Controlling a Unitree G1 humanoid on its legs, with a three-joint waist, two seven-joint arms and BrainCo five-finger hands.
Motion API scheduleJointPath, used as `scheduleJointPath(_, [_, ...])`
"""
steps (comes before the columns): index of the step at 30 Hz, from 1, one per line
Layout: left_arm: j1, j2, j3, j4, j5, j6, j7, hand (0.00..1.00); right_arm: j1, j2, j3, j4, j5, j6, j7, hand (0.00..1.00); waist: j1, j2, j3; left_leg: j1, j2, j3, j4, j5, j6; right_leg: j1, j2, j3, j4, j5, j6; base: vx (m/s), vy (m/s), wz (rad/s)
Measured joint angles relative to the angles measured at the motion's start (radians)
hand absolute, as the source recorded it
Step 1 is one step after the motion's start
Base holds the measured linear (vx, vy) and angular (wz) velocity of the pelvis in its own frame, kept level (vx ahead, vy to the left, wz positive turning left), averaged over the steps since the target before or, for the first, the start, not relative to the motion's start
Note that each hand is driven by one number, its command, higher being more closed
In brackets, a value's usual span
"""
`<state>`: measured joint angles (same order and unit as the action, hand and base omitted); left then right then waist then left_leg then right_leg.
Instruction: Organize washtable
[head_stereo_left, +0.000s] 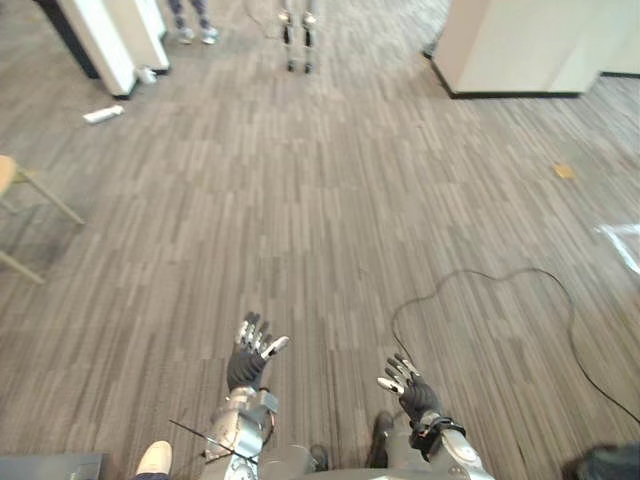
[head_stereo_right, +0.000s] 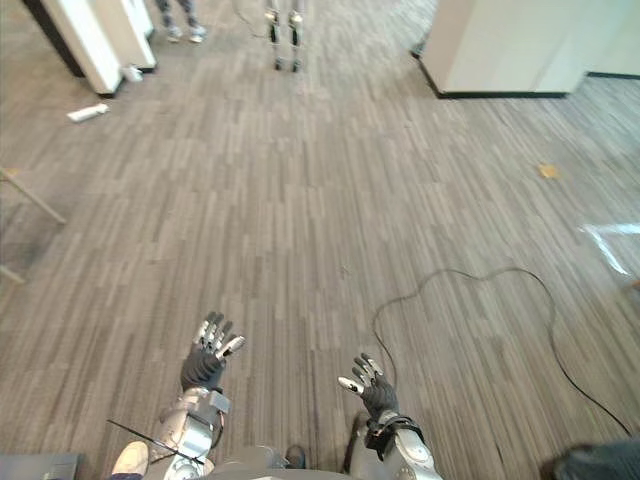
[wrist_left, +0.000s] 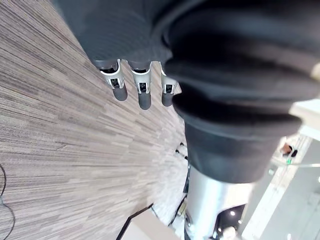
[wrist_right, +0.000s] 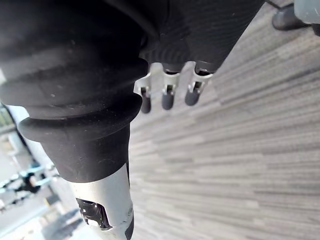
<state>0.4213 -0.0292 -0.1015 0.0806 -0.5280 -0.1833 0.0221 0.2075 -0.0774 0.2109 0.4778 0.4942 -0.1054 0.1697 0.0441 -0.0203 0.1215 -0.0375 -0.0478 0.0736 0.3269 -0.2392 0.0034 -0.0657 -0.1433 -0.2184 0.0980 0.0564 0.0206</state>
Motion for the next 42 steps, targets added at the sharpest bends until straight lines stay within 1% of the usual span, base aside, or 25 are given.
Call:
scheduleJointPath(1, [-0.001, 0.001, -0.018, 0.006, 0.0, 0.0, -0.003, 0.0, 0.004, -0.004, -0.003, 0.0, 0.0, 0.0, 0.008, 0.0, -0.006, 0.03, -0.01, 0.031, 0.045, -0.017, -0.113, 0.058, -0.03, 0.013, 0.024, -0.009, -0.018, 0.001, 0.007, 0.1, 0.018, 0.08])
scheduleJointPath(2, [-0.006, 0.0, -0.023, 0.016, 0.0, 0.003, -0.002, 0.0, -0.006, -0.001, 0.001, 0.007, 0.0, 0.003, 0.009, 0.0, 0.002, 0.018, -0.015, 0.041, 0.03, -0.015, -0.134, 0.07, -0.009, 0.022, 0.02, -0.001, -0.043, 0.012, 0.024, 0.09, 0.024, 0.04])
scheduleJointPath(3, [-0.006, 0.007, -0.023, 0.02, 0.0, 0.003, -0.002, 0.0, -0.005, 0.007, 0.007, 0.007, 0.0, 0.003, 0.011, 0.0, 0.002, 0.011, -0.017, 0.04, 0.026, -0.018, -0.134, 0.07, -0.009, 0.031, 0.019, 0.0, -0.061, 0.019, 0.028, 0.09, 0.06, -0.04])
scheduleJointPath(6, [-0.009, 0.032, -0.023, 0.031, -0.001, 0.003, 0.001, 0.0, -0.005, 0.026, 0.01, 0.009, 0.0, 0.004, 0.009, 0.0, 0.001, -0.002, -0.024, 0.044, 0.014, -0.022, -0.133, 0.07, -0.009, 0.052, 0.016, 0.003, -0.1, 0.039, 0.022, 0.07, 0.068, 0.05])
scheduleJointPath(10, [-0.012, 0.033, -0.024, 0.031, 0.0, 0.002, 0.002, 0.0, -0.006, 0.027, 0.01, 0.012, 0.0, 0.004, 0.008, 0.0, 0.0, -0.001, -0.023, 0.039, 0.003, -0.041, -0.114, 0.07, -0.009, 0.072, 0.008, 0.005, -0.121, 0.039, 0.022, 0.01, 0.017, 0.1])
scheduleJointPath(15, [-0.01, 0.032, -0.028, 0.031, 0.0, 0.002, 0.003, 0.0, -0.017, 0.024, -0.003, 0.035, 0.004, 0.003, 0.009, 0.0, 0.001, 0.013, -0.017, 0.038, 0.014, -0.05, -0.112, 0.07, -0.009, 0.076, 0.023, 0.011, -0.125, 0.038, 0.023, -0.04, -0.035, 0.03])
scheduleJointPath(16, [-0.048, 0.053, -0.066, 0.073, 0.0, 0.002, 0.003, 0.0, -0.025, 0.009, -0.008, 0.091, 0.045, -0.002, 0.004, 0.0, -0.028, 0.01, -0.034, 0.037, 0.053, -0.089, -0.214, 0.113, -0.022, 0.061, 0.073, 0.029, -0.197, 0.048, 0.04, 0.0, 0.0, 0.0])
scheduleJointPath(22, [-0.048, 0.053, -0.065, 0.075, 0.0, 0.002, 0.004, 0.0, -0.024, 0.01, -0.009, 0.091, 0.045, -0.002, 0.002, 0.0, -0.028, 0.009, -0.035, 0.043, 0.053, -0.086, -0.221, 0.114, -0.022, 0.062, 0.072, 0.03, -0.197, 0.047, 0.041, 0.0, 0.0, -0.01])
scheduleJointPath(24, [-0.051, 0.053, -0.065, 0.107, -0.002, 0.002, 0.01, 0.0, -0.025, 0.013, -0.01, 0.096, 0.045, -0.002, -0.025, 0.0, -0.028, 0.009, -0.036, 0.051, 0.053, -0.077, -0.235, 0.114, -0.022, 0.064, 0.072, 0.033, -0.199, 0.045, 0.043, -0.01, 0.006, -0.1])
scheduleJointPath(28, [-0.074, 0.053, -0.062, 0.209, -0.012, 0.003, 0.054, 0.0, -0.023, 0.031, -0.045, 0.135, 0.044, -0.004, -0.103, 0.0, -0.03, 0.003, -0.041, 0.052, 0.052, -0.066, -0.255, 0.112, -0.02, 0.06, 0.068, 0.032, -0.197, 0.02, 0.054, 0.01, 0.014, -0.01])
scheduleJointPath(32, [-0.09, 0.052, -0.058, 0.244, -0.012, 0.004, 0.091, 0.0, -0.03, 0.041, -0.086, 0.145, 0.043, -0.007, -0.169, 0.0, -0.027, 0.004, -0.047, 0.017, 0.05, -0.043, -0.222, 0.081, 0.002, 0.041, 0.06, 0.032, -0.196, 0.005, 0.069, 0.08, 0.042, -0.02])
scheduleJointPath(33, [-0.092, 0.052, -0.057, 0.245, -0.012, 0.004, 0.098, 0.0, -0.042, 0.042, -0.102, 0.145, 0.044, -0.01, -0.196, 0.0, -0.027, 0.01, -0.053, -0.015, 0.047, -0.038, -0.193, 0.063, 0.01, 0.014, 0.053, 0.032, -0.18, -0.004, 0.08, 0.1, 0.083, -0.14])
scheduleJointPath(34, [-0.098, 0.051, -0.059, 0.246, -0.011, 0.004, 0.106, 0.0, -0.053, 0.041, -0.128, 0.145, 0.044, -0.019, -0.214, 0.0, -0.027, 0.017, -0.054, -0.044, 0.045, -0.021, -0.162, 0.039, 0.02, -0.038, 0.037, 0.03, -0.102, -0.046, 0.094, 0.14, 0.137, -0.13])
scheduleJointPath(35, [-0.1, 0.052, -0.061, 0.245, -0.01, 0.004, 0.112, 0.0, -0.053, 0.041, -0.14, 0.145, 0.044, -0.024, -0.219, 0.0, -0.027, 0.018, -0.053, -0.048, 0.044, -0.003, -0.154, 0.028, 0.032, -0.069, 0.025, 0.031, -0.04, -0.081, 0.101, 0.15, 0.15, 0.01])
scheduleJointPath(36, [-0.109, 0.054, -0.065, 0.245, -0.007, 0.005, 0.112, 0.0, -0.051, 0.04, -0.162, 0.143, 0.045, -0.034, -0.223, 0.0, -0.029, 0.013, -0.049, -0.037, 0.033, 0.016, -0.151, 0.009, 0.039, -0.127, -0.014, 0.031, 0.12, -0.153, 0.113, 0.17, 0.151, 0.11])
scheduleJointPath(37, [-0.11, 0.055, -0.067, 0.245, -0.006, 0.005, 0.112, 0.0, -0.048, 0.038, -0.164, 0.143, 0.045, -0.037, -0.227, 0.0, -0.027, -0.003, -0.041, -0.016, 0.011, 0.013, -0.154, 0.005, 0.04, -0.172, -0.05, 0.033, 0.248, -0.202, 0.094, 0.21, 0.139, 0.17])
scheduleJointPath(38, [-0.113, 0.056, -0.068, 0.243, -0.006, 0.005, 0.112, 0.0, -0.044, 0.038, -0.162, 0.141, 0.045, -0.04, -0.23, 0.0, -0.028, -0.017, -0.037, 0.016, -0.009, 0.011, -0.156, -0.005, 0.058, -0.229, -0.088, 0.038, 0.414, -0.218, 0.062, 0.29, 0.115, 0.07])
scheduleJointPath(39, [-0.114, 0.064, -0.076, 0.242, -0.005, 0.005, 0.112, 0.0, -0.037, 0.043, -0.162, 0.138, 0.045, -0.043, -0.231, 0.0, -0.03, -0.018, -0.026, 0.055, -0.018, 0.006, -0.163, -0.022, 0.078, -0.282, -0.1, 0.041, 0.53, -0.224, 0.058, 0.32, 0.105, -0.03])
scheduleJointPath(40, [-0.114, 0.072, -0.079, 0.242, -0.004, 0.005, 0.112, 0.0, -0.031, 0.049, -0.162, 0.137, 0.045, -0.042, -0.23, 0.0, -0.024, -0.012, -0.02, 0.072, -0.018, 0.004, -0.166, -0.036, 0.086, -0.31, -0.099, 0.042, 0.588, -0.25, 0.066, 0.46, 0.071, -0.21])
scheduleJointPath(41, [-0.119, 0.089, -0.081, 0.243, 0.0, 0.005, 0.112, 0.0, -0.025, 0.064, -0.16, 0.123, 0.045, -0.043, -0.22, 0.0, -0.031, -0.003, -0.011, 0.107, 0.001, 0.002, -0.158, -0.07, 0.086, -0.372, -0.059, 0.033, 0.649, -0.294, 0.051, 0.39, 0.042, -0.2])
scheduleJointPath(42, [-0.132, 0.095, -0.088, 0.243, 0.001, 0.005, 0.111, 0.0, -0.018, 0.065, -0.161, 0.109, 0.045, -0.043, -0.214, 0.0, -0.036, 0.01, 0.002, 0.128, 0.02, -0.005, -0.154, -0.094, 0.082, -0.402, -0.031, 0.022, 0.642, -0.305, 0.04, 0.5, 0.032, 0.04])
